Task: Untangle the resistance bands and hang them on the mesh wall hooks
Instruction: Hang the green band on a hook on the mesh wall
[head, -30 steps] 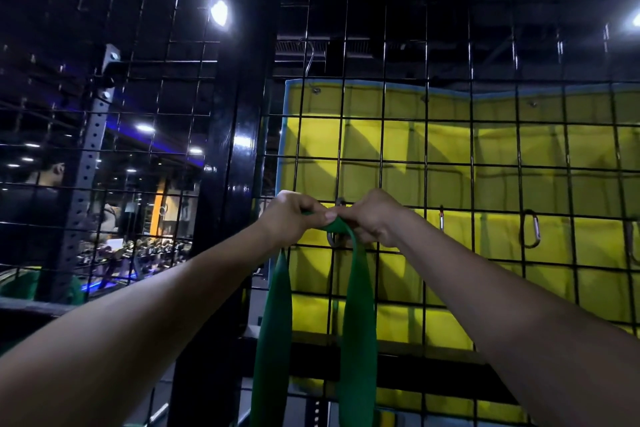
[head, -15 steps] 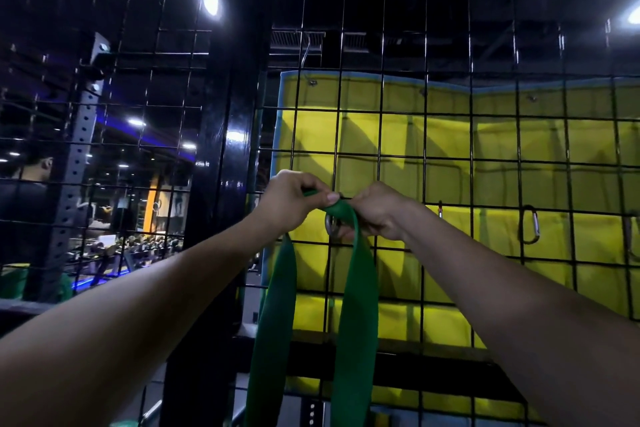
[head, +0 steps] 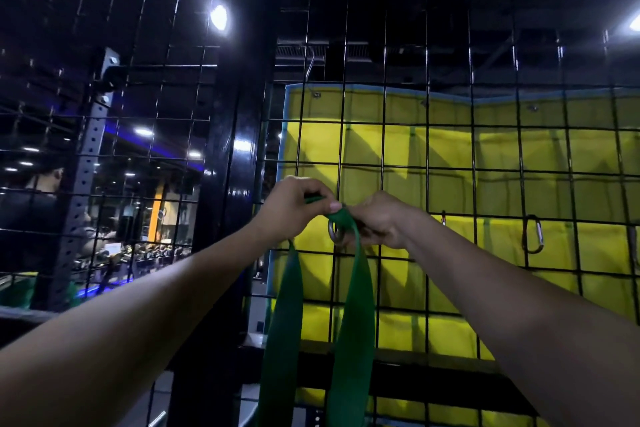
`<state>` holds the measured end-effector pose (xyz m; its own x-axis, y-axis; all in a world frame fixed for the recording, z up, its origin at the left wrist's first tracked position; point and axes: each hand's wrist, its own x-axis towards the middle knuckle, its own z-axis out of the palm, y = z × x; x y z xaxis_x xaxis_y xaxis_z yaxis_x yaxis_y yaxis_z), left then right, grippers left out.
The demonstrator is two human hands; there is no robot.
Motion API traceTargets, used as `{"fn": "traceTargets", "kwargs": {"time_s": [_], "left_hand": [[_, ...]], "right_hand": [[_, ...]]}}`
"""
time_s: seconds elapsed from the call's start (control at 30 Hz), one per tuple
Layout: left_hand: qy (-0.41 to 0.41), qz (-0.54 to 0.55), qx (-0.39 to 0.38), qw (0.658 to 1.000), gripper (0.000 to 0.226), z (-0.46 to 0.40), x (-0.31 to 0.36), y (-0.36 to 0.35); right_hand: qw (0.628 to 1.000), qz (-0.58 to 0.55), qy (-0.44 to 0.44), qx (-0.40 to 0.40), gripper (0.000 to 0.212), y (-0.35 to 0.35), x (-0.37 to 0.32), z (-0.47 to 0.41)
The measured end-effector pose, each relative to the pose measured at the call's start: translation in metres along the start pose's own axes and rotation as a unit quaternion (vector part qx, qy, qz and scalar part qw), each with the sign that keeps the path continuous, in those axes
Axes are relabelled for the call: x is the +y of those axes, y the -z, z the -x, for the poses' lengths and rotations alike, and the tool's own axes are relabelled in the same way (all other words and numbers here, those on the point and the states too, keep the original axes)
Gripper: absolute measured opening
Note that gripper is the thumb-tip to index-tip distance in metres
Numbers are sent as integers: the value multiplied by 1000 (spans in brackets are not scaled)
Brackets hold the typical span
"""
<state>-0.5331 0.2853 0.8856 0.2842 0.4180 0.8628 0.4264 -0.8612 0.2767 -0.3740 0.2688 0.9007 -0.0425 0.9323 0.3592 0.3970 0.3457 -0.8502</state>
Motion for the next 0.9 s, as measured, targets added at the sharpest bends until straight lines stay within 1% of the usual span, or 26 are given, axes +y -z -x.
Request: {"fn": "traceTargets", "kwargs": {"time_s": [0.1, 0.2, 0.37, 0.5, 0.67, 0.8, 0.9], "left_hand": [[-15, 22, 47, 999, 5, -3, -7, -6], [-22, 19, 87, 996, 8, -6, -12, -11], [-23, -1, 85, 996, 9, -1, -16, -15], [-11, -12, 42, 999, 10, 4, -18, -12], [14, -26, -5, 1000, 17, 4, -14, -9], [2, -78, -92, 993, 25, 0, -9, -1], [1, -98, -174, 980, 25, -3, -5, 12]], "right_hand": [[1000, -17, -7, -5, 19, 2, 0, -2], [999, -36, -12, -3, 19, 3, 2, -3], [999, -30, -25, 6, 21, 1, 4, -1], [999, -7, -21, 27, 24, -2, 3, 0], [999, 20, -37, 28, 29, -4, -4, 1], [996, 67, -42, 36, 37, -5, -5, 1], [995, 85, -33, 36, 31, -9, -8, 1]]}}
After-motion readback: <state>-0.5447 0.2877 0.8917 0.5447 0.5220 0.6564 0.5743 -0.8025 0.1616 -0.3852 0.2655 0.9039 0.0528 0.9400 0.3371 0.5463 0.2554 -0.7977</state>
